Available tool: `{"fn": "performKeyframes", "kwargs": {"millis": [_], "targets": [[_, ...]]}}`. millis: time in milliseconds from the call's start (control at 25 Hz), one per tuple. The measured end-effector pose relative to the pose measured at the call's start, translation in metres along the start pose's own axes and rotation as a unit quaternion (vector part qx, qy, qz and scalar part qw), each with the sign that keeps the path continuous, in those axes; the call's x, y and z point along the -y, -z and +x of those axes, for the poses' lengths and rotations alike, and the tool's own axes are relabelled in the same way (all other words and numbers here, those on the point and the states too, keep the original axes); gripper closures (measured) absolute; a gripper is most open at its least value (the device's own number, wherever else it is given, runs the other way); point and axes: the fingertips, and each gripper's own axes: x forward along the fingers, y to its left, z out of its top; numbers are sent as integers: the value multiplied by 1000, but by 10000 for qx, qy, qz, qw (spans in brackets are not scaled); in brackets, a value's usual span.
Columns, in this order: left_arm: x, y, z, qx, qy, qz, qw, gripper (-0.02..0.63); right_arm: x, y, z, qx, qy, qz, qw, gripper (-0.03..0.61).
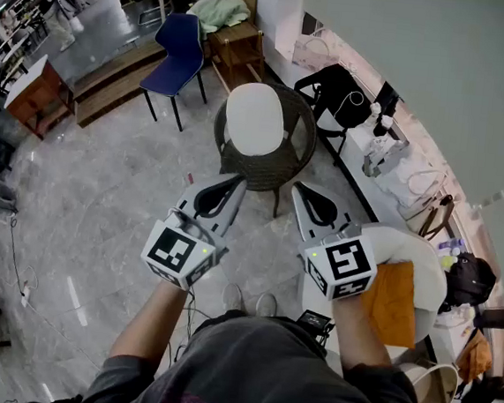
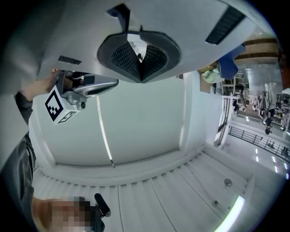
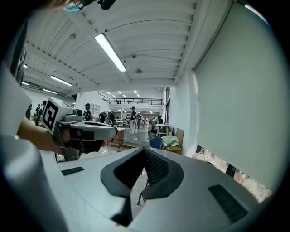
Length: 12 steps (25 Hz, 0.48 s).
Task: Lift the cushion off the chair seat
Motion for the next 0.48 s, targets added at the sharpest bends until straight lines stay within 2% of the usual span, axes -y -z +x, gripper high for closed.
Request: {"fn": "performKeyframes", "kwargs": {"millis": [480], "targets": [[6, 3, -1, -63, -65, -54, 9999, 604, 0, 6, -3, -44, -70, 98, 9999, 565]]}}
